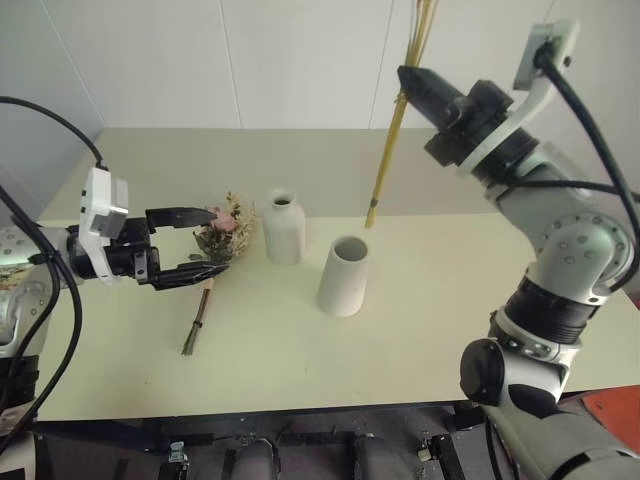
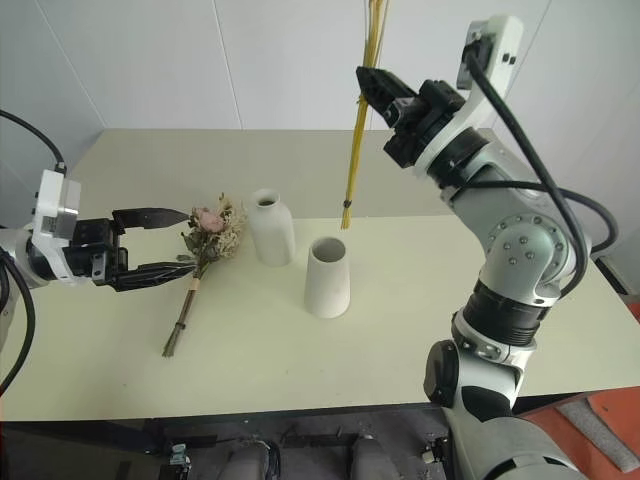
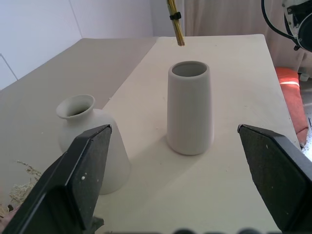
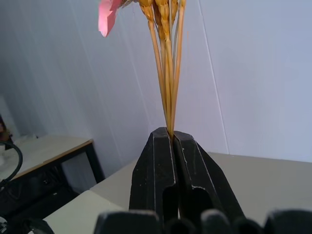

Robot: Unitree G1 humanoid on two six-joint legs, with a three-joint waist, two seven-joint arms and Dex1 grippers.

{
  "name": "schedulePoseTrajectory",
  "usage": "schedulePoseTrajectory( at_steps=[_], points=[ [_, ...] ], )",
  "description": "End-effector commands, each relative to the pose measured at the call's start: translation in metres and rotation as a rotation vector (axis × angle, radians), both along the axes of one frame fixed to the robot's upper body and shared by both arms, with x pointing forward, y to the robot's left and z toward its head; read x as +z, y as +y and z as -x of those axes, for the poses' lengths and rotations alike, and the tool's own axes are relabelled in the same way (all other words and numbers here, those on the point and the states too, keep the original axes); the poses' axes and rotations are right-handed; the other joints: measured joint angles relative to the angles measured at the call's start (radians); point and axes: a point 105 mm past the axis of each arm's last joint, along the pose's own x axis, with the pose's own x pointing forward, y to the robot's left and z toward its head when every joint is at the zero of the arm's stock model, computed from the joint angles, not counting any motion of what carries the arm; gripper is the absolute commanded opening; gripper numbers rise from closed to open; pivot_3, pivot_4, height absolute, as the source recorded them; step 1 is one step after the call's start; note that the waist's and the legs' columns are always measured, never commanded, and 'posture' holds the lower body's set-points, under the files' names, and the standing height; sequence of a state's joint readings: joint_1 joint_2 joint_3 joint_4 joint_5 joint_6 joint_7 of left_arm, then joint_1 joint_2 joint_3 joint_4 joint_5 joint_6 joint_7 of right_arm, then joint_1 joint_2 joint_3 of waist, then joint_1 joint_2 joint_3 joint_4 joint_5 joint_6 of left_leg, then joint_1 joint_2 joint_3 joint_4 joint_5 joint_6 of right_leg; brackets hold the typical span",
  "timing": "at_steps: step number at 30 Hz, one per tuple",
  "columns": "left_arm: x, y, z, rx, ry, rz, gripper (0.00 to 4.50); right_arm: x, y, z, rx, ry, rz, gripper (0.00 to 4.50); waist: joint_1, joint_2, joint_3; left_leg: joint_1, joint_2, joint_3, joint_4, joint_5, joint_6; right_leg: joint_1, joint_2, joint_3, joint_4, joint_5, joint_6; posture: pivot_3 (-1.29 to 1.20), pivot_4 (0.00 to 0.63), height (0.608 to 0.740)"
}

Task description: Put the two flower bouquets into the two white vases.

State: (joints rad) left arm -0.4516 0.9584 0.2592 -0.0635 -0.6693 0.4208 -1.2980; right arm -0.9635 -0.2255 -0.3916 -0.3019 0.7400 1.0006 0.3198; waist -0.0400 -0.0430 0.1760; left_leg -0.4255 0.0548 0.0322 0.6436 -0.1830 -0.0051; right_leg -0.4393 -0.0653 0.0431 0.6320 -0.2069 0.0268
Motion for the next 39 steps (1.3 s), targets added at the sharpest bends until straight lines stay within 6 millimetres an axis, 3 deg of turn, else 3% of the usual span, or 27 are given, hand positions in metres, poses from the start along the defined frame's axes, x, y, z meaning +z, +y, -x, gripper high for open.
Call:
schedulePoseTrajectory(
  at_steps=[1,7,11,14,19,22,25,32,39],
  points=[
    [0.012,0.004,0.005,0.011,-0.045,-0.009,4.50,0.004,0.009,0.012,0.027,-0.068,-0.001,0.04,-0.001,0.000,0.000,0.000,0.000,0.000,0.000,0.000,0.000,0.000,0.000,0.000,0.000,0.000,0.000,0.00,0.150,0.740],
    [0.013,0.004,0.006,0.016,-0.045,-0.014,4.50,-0.017,0.016,0.011,0.039,-0.042,0.025,0.04,-0.002,0.000,0.000,0.000,0.000,0.000,0.000,0.000,0.000,0.000,0.000,0.000,0.000,0.000,0.000,0.00,0.150,0.740],
    [0.014,0.003,0.006,0.017,-0.045,-0.018,4.50,-0.043,0.017,0.006,0.021,-0.033,0.067,0.04,-0.002,0.000,0.000,0.000,0.000,0.000,0.000,0.000,0.000,0.000,0.000,0.000,0.000,0.000,0.000,0.00,0.150,0.740],
    [0.015,0.003,0.005,0.016,-0.045,-0.021,4.50,-0.056,0.018,0.007,0.015,-0.038,0.098,0.76,-0.002,0.000,0.000,0.000,0.000,0.000,0.000,0.000,0.000,0.000,0.000,0.000,0.000,0.000,0.000,0.00,0.150,0.740],
    [0.014,0.004,0.003,0.030,-0.038,-0.026,4.50,-0.076,0.012,0.028,0.050,-0.061,0.143,2.49,0.000,0.000,0.000,0.000,0.000,0.000,0.000,0.000,0.000,0.000,0.000,0.000,-0.001,0.000,0.000,0.00,0.150,0.740],
    [0.007,0.010,-0.002,0.094,-0.007,-0.044,4.50,-0.090,0.001,0.046,0.089,-0.069,0.212,3.59,0.004,0.000,0.000,0.000,0.000,0.000,0.000,0.000,0.000,0.000,0.000,0.000,-0.001,0.000,0.000,0.00,0.150,0.740],
    [-0.015,0.022,-0.016,0.278,0.075,-0.161,4.50,-0.098,-0.017,0.057,0.136,-0.043,0.302,4.46,0.004,0.000,0.000,0.001,0.000,0.000,0.000,0.000,0.000,0.001,0.000,0.000,-0.001,-0.003,0.004,0.00,0.150,0.740],
    [-0.059,0.040,-0.033,0.618,0.363,-0.424,4.50,-0.087,-0.061,0.058,0.119,-0.019,0.505,4.46,0.004,-0.001,0.000,0.003,0.000,0.000,0.000,0.000,0.000,0.002,0.000,0.001,-0.001,-0.005,0.007,0.00,0.150,0.740],
    [-0.094,0.046,-0.058,0.841,0.483,-0.583,4.50,-0.075,-0.070,0.065,0.230,-0.038,0.592,4.46,0.017,-0.001,0.000,0.002,-0.001,0.000,0.000,0.000,0.000,0.002,0.001,0.002,-0.001,-0.005,0.007,0.00,0.150,0.740]
  ],
)
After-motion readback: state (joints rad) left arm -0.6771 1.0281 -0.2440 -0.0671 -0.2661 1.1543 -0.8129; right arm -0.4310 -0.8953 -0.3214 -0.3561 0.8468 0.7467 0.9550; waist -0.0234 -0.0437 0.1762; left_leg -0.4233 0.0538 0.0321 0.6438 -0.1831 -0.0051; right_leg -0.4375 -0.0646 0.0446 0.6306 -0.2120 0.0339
